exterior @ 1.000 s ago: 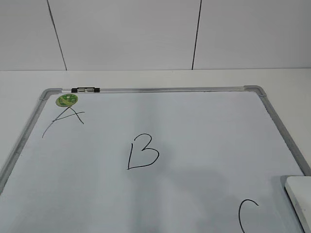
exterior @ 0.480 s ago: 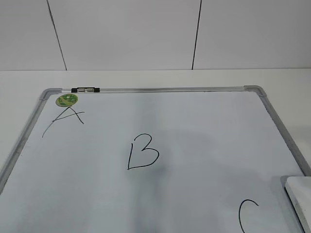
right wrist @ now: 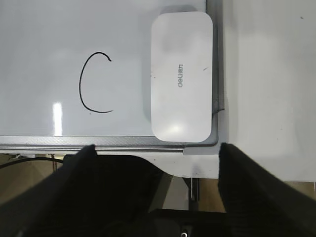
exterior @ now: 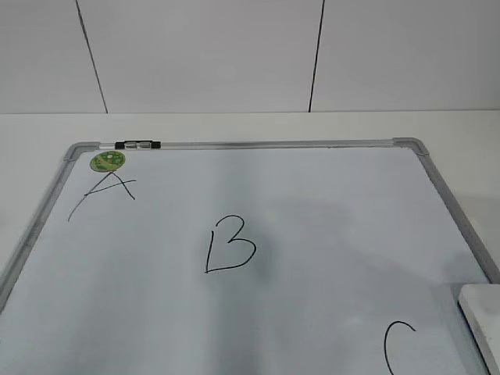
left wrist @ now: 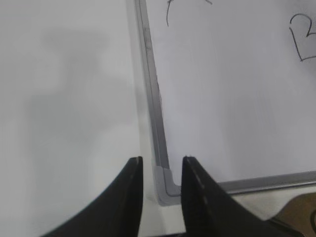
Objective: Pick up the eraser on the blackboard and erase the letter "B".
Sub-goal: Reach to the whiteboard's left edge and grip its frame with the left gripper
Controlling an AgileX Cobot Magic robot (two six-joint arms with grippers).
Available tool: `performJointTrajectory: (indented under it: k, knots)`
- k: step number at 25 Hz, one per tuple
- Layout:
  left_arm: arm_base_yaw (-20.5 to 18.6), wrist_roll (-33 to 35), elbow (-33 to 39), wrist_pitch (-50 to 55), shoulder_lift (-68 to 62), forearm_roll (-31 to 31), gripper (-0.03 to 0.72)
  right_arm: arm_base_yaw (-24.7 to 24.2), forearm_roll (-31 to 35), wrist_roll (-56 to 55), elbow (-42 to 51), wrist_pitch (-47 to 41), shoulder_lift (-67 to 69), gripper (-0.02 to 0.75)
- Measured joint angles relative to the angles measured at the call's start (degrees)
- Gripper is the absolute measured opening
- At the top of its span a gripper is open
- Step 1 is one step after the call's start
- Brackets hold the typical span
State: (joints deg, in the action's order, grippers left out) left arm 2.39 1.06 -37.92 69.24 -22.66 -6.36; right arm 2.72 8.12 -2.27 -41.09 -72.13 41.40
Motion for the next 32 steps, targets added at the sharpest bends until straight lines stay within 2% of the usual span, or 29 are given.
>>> performJointTrajectory:
  k: [12,22,32]
  knots:
    - [0.0,-0.5,-13.7,2.1,-30.6,-2.4,0.205,0.0,-4.7,0.0,0.0,0.3,6.0,0.585]
    - [0.0,-0.5,-18.4,-2.0,-51.9,-2.2,0.206,0.0,-5.9,0.0,0.0,0.6,8.8,0.585]
    - [0.0,-0.5,-26.9,-9.6,-68.8,-0.4,0.205,0.0,-5.9,-0.1,0.0,0.6,8.9,0.585]
